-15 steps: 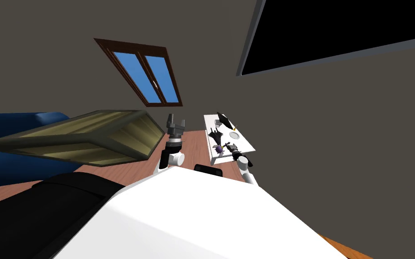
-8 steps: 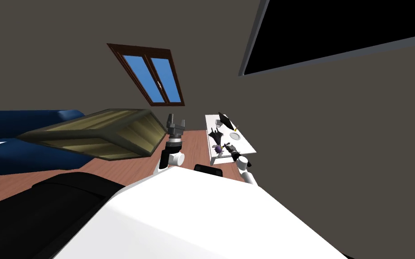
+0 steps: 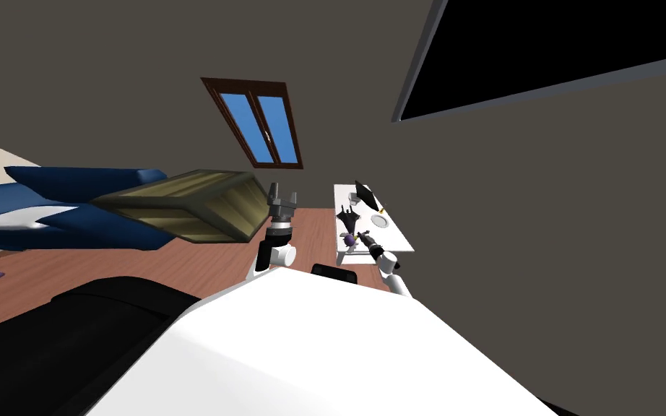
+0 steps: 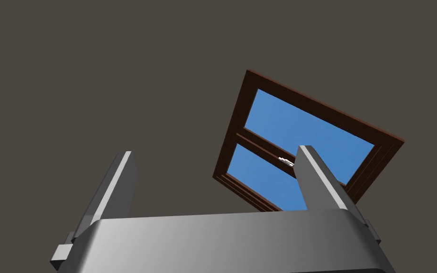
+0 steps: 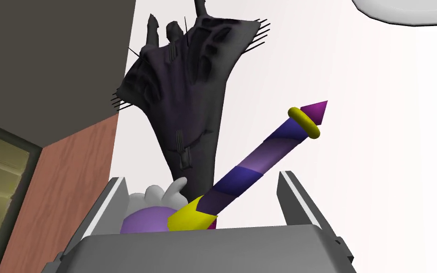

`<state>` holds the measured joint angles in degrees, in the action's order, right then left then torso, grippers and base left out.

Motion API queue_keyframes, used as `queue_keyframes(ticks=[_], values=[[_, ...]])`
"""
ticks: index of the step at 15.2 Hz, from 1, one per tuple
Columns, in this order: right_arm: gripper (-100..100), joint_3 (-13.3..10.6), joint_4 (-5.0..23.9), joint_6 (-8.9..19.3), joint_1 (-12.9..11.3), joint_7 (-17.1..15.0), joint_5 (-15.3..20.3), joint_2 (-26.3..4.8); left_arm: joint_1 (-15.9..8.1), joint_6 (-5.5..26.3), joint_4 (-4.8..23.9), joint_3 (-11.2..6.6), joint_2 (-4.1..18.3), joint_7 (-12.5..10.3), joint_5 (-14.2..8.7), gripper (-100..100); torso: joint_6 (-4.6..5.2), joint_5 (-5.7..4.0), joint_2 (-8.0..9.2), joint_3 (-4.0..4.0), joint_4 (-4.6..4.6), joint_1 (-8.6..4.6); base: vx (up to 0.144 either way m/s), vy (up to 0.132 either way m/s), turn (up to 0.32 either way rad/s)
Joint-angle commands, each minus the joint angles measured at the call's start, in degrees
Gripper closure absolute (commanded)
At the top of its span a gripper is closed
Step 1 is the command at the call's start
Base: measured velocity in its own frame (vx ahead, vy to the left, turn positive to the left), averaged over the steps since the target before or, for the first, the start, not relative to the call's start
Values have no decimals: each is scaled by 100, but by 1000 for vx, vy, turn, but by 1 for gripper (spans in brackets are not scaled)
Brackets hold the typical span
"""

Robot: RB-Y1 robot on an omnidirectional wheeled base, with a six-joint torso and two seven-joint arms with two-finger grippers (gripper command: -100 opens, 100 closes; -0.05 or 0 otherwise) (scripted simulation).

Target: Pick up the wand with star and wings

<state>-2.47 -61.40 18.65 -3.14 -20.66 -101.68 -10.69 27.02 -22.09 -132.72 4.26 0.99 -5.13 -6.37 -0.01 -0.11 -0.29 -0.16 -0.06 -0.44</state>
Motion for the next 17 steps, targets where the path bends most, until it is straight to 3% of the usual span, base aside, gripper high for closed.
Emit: queue_keyframes(ticks=[1, 2, 3, 7, 10, 15, 17], values=[[-100, 3, 205, 118, -57, -46, -286, 22, 0, 0, 0, 0, 0, 0, 0, 0, 0, 0, 0, 0, 0, 0, -4, -94, 202], [-100, 3, 205, 118, -57, -46, -309, 22, 0, 0, 0, 0, 0, 0, 0, 0, 0, 0, -2, -1, 0, 2, -4, -66, 79], [-100, 17, 455, 260, -135, -112, -517, 42, 1, 0, 0, 0, 0, 0, 0, 0, 3, 2, -2, -1, -1, 9, -15, -66, 161], [-100, 30, 691, 392, -205, -172, -878, 61, 0, 0, 0, 0, 0, 0, 0, 0, 1, 2, 0, 0, 0, 9, -10, -76, 151], [-100, 56, 1118, 622, -322, -275, -1311, 98, 0, 0, 0, 0, 0, 0, 0, 0, 1, 3, -7, -4, -2, 13, 2, -69, 165], [-100, 78, 1475, 803, -404, -356, -1753, 133, 0, 0, 0, 0, 0, 0, 0, 0, 0, 3, -11, -6, -2, 16, 3, -64, 158], [-100, 92, 1752, 928, -446, -414, -2033, 164, 1, 0, 0, 0, 0, 0, 0, 0, 1, 4, -11, -6, -2, 17, 11, -58, 159]])
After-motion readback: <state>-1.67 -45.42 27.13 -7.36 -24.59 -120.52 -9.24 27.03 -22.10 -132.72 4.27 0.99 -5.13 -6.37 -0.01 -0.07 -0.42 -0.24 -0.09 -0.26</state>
